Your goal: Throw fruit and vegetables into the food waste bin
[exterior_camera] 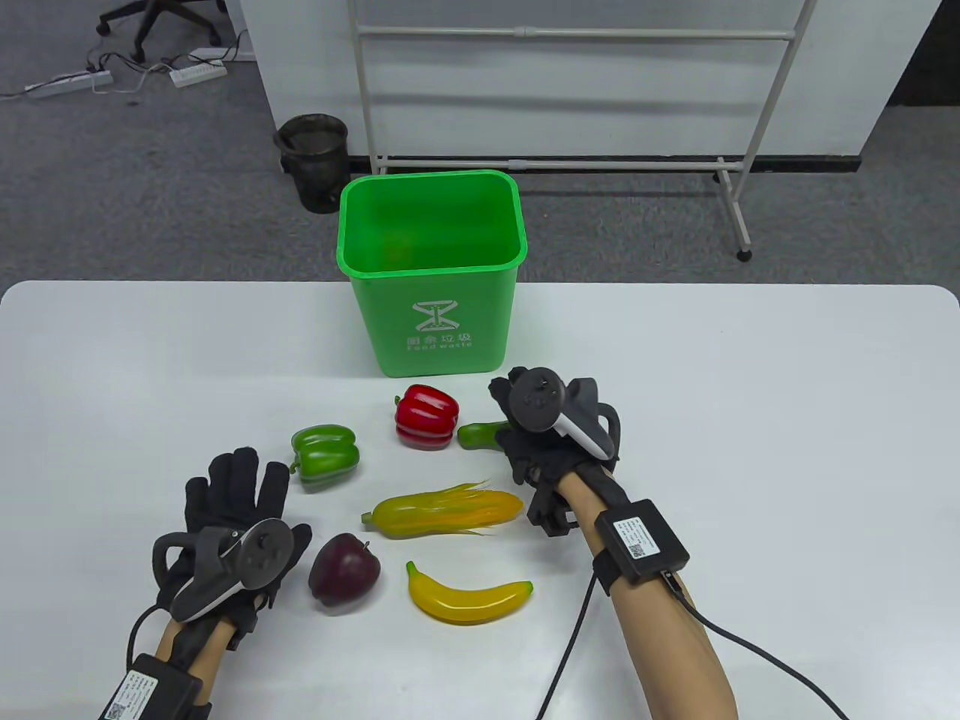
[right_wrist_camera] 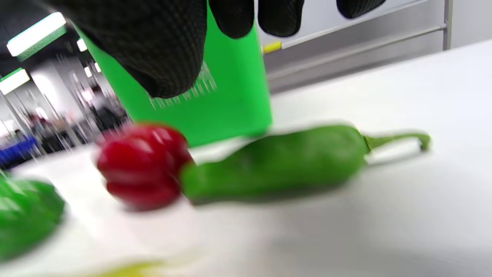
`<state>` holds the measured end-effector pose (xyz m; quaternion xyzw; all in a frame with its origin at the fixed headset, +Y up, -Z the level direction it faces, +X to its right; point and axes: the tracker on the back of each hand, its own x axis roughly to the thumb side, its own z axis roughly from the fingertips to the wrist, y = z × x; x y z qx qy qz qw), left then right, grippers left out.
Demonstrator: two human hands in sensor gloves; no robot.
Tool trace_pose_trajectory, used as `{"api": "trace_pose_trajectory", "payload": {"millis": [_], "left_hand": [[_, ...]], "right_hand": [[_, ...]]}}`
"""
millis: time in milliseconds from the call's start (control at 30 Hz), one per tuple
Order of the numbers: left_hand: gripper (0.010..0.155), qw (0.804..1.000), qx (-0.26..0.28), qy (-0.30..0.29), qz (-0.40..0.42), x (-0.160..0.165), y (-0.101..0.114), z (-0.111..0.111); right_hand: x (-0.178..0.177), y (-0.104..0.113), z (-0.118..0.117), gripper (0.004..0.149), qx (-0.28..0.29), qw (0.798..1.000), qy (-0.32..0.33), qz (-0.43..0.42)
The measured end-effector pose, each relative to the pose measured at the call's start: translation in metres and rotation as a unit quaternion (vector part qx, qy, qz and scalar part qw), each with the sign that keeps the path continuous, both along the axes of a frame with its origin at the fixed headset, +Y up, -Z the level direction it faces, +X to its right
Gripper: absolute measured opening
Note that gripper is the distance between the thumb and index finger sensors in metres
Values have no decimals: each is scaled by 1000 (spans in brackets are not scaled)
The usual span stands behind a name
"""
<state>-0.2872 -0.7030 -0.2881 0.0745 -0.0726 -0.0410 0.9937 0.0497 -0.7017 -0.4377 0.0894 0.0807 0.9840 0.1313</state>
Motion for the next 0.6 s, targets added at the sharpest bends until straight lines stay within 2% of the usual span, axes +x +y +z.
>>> {"api": "trace_pose_trajectory", "payload": {"millis": [133,267,333,433,500,600], "left_hand": [[84,1000,-3,0,-2,1,0,0],[84,1000,-8,-3,-5,2,-2,-1],[84,1000,-10,-4,-7,3,-2,-1],[84,1000,-11,-4,-8,3,-2,-1],[84,1000,-10,-4,-6,3,-2,-1],[84,1000,-6,-5,-4,3,0,0]], "right_hand": [[-13,-36,-20,89,-43,992,-2,117],[-16,-55,-32,89,-62,989,-24,132],[-15,-59,-35,82,-48,989,-40,131],[-8,-55,-31,75,-31,990,-52,125],[3,-42,-23,76,-25,994,-46,91],[27,-9,-5,76,5,999,-14,-50]]}}
